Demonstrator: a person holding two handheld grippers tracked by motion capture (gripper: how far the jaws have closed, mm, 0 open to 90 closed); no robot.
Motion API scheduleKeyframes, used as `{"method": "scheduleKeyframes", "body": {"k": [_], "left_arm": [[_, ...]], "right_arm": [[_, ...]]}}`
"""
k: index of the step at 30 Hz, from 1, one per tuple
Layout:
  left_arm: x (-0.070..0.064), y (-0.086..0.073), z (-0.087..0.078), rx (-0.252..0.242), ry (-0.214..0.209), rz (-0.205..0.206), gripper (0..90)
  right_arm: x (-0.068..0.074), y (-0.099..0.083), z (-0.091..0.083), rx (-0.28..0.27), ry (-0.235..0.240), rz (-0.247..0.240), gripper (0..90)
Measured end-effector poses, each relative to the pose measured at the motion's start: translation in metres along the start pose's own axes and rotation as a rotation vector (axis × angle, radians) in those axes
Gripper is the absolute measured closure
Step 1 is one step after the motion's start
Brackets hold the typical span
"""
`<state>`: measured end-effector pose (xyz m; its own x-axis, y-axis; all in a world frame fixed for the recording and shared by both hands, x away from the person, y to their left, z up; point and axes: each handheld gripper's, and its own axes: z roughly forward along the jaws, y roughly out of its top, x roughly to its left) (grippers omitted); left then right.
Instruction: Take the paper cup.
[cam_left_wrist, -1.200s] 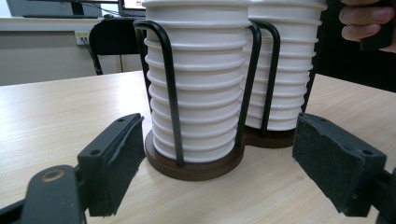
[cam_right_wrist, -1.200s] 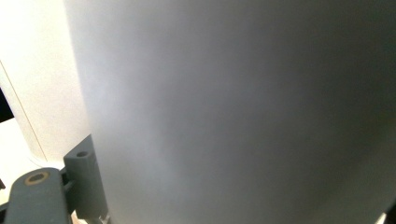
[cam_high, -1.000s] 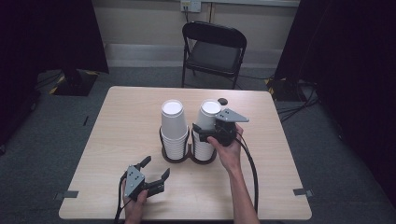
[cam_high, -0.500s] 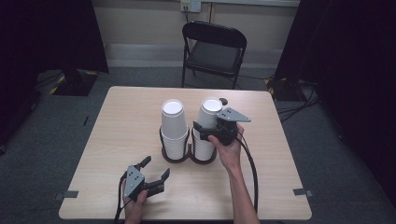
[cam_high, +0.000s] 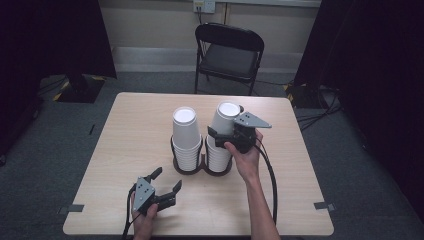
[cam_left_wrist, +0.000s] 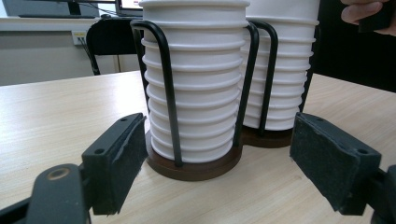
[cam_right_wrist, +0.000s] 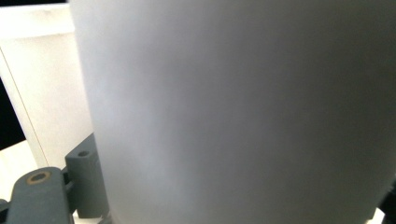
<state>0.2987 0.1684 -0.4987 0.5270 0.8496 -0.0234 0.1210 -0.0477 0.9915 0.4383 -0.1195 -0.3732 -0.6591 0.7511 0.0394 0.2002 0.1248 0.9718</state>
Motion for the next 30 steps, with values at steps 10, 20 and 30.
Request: {"method": "scheduleKeyframes", "body": {"k": [10, 20, 30], "left_arm": [[0.003, 0.000, 0.000, -0.002, -0.018, -0.030, 16.0], [0.001, 0.000, 0.000, 0.000, -0.007, -0.008, 16.1], [0.000, 0.000, 0.000, 0.000, -0.001, -0.001, 16.2]], "right_arm": [[0.002, 0.012, -0.006, -0.033, -0.002, -0.013, 12.7], [0.003, 0.024, -0.009, -0.044, 0.012, -0.021, 12.7], [0.001, 0.029, -0.015, -0.070, 0.015, -0.005, 12.8]]}}
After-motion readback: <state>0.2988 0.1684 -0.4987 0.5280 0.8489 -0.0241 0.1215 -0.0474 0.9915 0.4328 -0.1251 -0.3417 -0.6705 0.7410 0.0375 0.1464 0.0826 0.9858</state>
